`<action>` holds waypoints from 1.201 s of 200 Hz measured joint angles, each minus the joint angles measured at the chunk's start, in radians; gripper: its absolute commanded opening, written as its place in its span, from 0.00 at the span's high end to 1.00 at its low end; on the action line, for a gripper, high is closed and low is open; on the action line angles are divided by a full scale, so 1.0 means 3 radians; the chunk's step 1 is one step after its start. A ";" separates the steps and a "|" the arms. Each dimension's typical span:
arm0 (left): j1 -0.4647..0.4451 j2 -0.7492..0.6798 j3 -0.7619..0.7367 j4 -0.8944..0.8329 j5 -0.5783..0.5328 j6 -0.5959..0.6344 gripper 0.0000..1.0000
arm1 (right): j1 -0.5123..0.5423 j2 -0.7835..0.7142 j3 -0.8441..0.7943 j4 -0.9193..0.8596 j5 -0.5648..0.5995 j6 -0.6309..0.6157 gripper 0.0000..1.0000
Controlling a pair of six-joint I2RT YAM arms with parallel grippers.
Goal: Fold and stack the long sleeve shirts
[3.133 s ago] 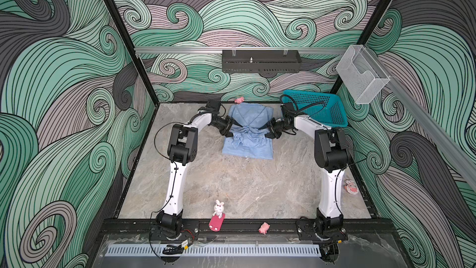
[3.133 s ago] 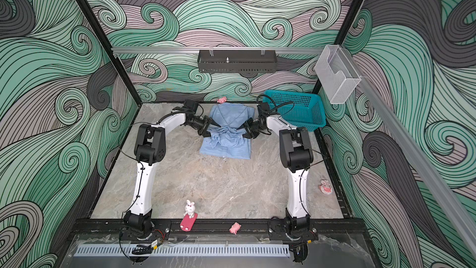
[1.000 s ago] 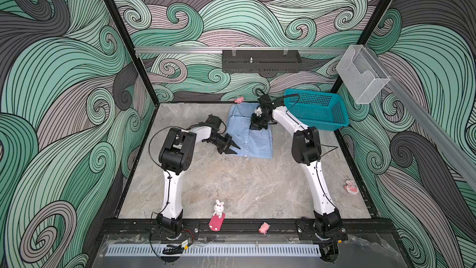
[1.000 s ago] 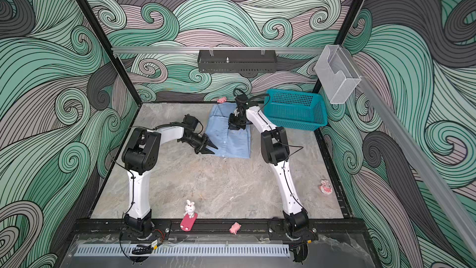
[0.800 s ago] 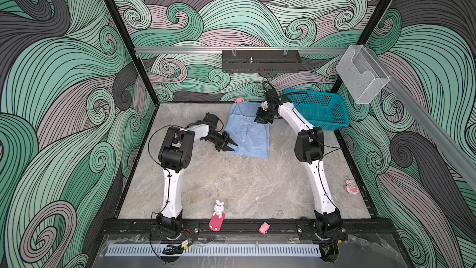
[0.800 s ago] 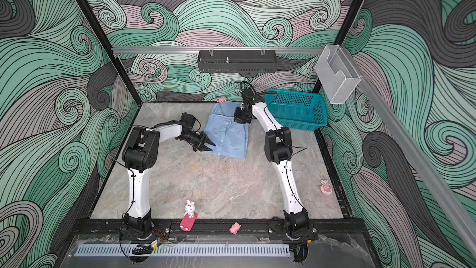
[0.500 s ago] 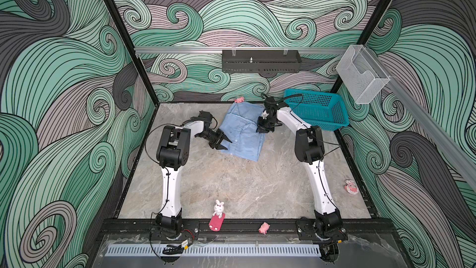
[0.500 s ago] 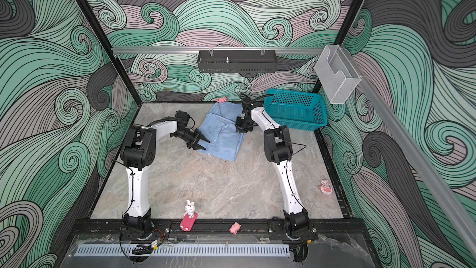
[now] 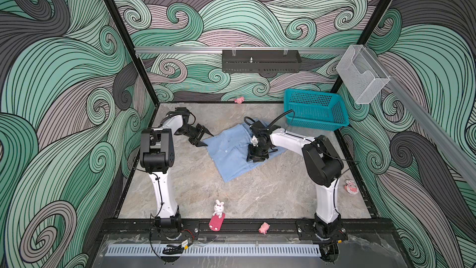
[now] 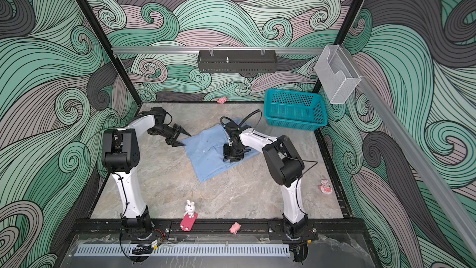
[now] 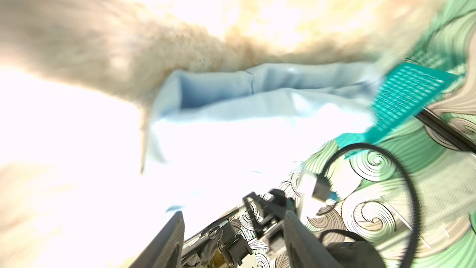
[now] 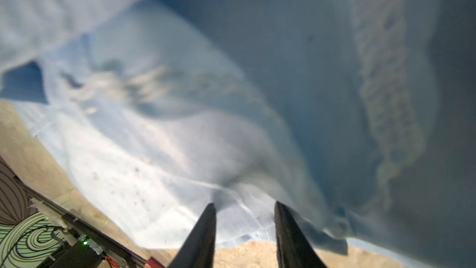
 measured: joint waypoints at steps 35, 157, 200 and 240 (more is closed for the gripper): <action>0.0006 -0.0404 -0.0290 -0.0109 0.0014 0.0183 0.36 | -0.0062 -0.0511 -0.0108 0.0092 0.0167 0.0074 0.39; 0.0006 -0.0853 -0.1197 -0.0168 0.0052 0.0427 0.37 | -0.0192 -0.0051 -0.0118 0.0111 -0.0036 -0.0033 0.96; 0.0006 -0.0879 -0.1302 -0.0169 0.0055 0.0465 0.37 | -0.0137 -0.0591 -0.0390 0.0048 -0.0160 -0.0020 1.00; 0.0006 -0.0879 -0.1395 -0.0170 0.0055 0.0492 0.37 | -0.0125 -0.0665 -0.0521 0.0045 -0.0165 -0.0018 1.00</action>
